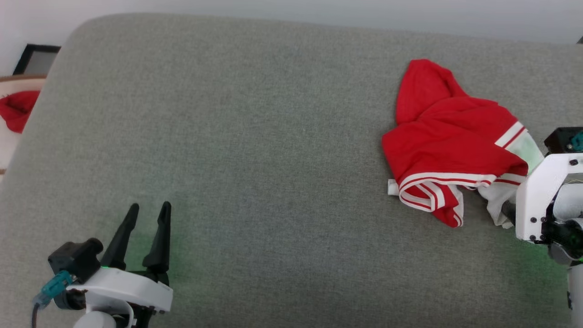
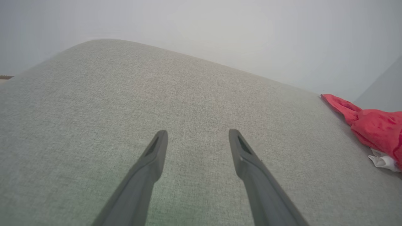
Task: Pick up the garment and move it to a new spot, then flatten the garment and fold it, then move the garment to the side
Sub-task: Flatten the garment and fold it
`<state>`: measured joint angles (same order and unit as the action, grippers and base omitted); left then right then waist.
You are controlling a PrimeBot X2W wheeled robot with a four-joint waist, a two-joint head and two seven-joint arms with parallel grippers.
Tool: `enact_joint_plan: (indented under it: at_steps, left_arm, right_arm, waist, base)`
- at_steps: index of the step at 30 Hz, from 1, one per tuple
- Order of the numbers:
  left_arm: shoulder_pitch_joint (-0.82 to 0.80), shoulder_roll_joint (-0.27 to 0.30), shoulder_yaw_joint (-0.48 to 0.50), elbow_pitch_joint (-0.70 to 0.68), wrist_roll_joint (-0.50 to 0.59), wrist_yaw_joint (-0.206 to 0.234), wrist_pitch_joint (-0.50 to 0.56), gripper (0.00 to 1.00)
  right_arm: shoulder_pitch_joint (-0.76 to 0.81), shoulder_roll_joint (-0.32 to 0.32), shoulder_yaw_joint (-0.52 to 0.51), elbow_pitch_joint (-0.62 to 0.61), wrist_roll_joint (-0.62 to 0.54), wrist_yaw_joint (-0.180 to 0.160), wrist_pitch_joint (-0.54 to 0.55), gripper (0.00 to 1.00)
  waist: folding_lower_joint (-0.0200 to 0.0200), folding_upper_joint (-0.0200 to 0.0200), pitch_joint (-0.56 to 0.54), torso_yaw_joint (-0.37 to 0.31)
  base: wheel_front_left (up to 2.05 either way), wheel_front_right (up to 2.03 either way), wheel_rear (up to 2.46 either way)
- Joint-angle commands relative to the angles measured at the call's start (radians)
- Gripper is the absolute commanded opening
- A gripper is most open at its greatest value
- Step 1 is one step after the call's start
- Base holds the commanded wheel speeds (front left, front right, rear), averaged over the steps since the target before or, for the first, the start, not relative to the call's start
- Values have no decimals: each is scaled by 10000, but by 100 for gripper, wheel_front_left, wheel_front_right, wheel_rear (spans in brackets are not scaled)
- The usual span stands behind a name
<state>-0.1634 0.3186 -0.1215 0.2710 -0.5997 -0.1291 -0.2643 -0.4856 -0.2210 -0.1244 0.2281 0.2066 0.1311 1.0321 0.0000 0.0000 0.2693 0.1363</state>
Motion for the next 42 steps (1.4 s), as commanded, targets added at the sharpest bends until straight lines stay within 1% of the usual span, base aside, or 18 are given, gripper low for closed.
enact_joint_plan:
  at_steps: [1,3,4,5,7,8,12,18,26,30,36,40,42]
  left_arm:
    - [-111,-34,-12,0,-100,-25,7,100]
    - [-163,-55,-39,8,-115,-25,7,100]
    - [-177,-50,-39,10,-138,-23,7,100]
    - [-188,-49,-46,17,-151,-23,7,100]
    - [-194,-43,-84,38,-152,-25,7,100]
    - [-203,-31,-97,49,-158,-24,7,100]
    - [-250,17,-90,61,-205,-24,7,100]
    - [-155,54,-78,11,-218,-24,7,100]
    - [-155,110,-51,-116,-260,-24,7,100]
    - [-259,170,-83,-134,-284,-24,7,100]
    - [-395,267,-123,-99,-345,-24,7,100]
    - [-470,315,-201,-42,-361,-24,7,100]
    - [-541,366,-284,-3,-343,-24,7,100]
  right_arm:
    - [72,-13,48,-35,-65,-6,5,100]
    - [121,-11,90,0,-102,-6,-33,100]
    - [136,-2,129,14,-104,-6,-60,93]
    - [149,-6,175,26,-107,-6,-72,65]
    - [164,-7,210,60,-122,-6,-135,28]
    - [162,5,182,57,-125,-6,-220,0]
    - [86,21,6,19,-212,-6,-657,0]
    - [220,-299,-445,-441,-415,-6,-1187,0]
    - [692,-515,-1999,-1492,-922,-6,-1256,0]
    - [919,-329,-2921,-1762,-1430,-6,-1452,0]
    - [1097,-55,-3716,-1494,-2339,-6,-1863,0]
    - [1130,158,-3988,-954,-2773,-6,-2323,0]
    - [1017,314,-4053,-665,-2783,-6,-2643,0]
  waist:
    - [0,0,176,77]
    - [0,0,224,63]
    - [0,0,254,45]
    - [0,0,271,32]
    - [0,0,290,5]
    - [0,0,291,-12]
    - [0,0,268,-111]
    - [0,0,207,-313]
    - [0,0,397,-481]
    - [0,0,516,-475]
    - [0,0,663,-420]
    - [0,0,708,-358]
    - [0,0,705,-345]
  base:
    - [0,0,0]
    - [0,0,0]
    - [0,0,0]
    - [0,0,0]
    - [0,0,0]
    - [0,0,0]
    - [0,0,0]
    - [0,0,0]
    - [0,0,0]
    - [0,0,0]
    - [0,0,0]
    - [0,0,0]
    - [0,0,0]
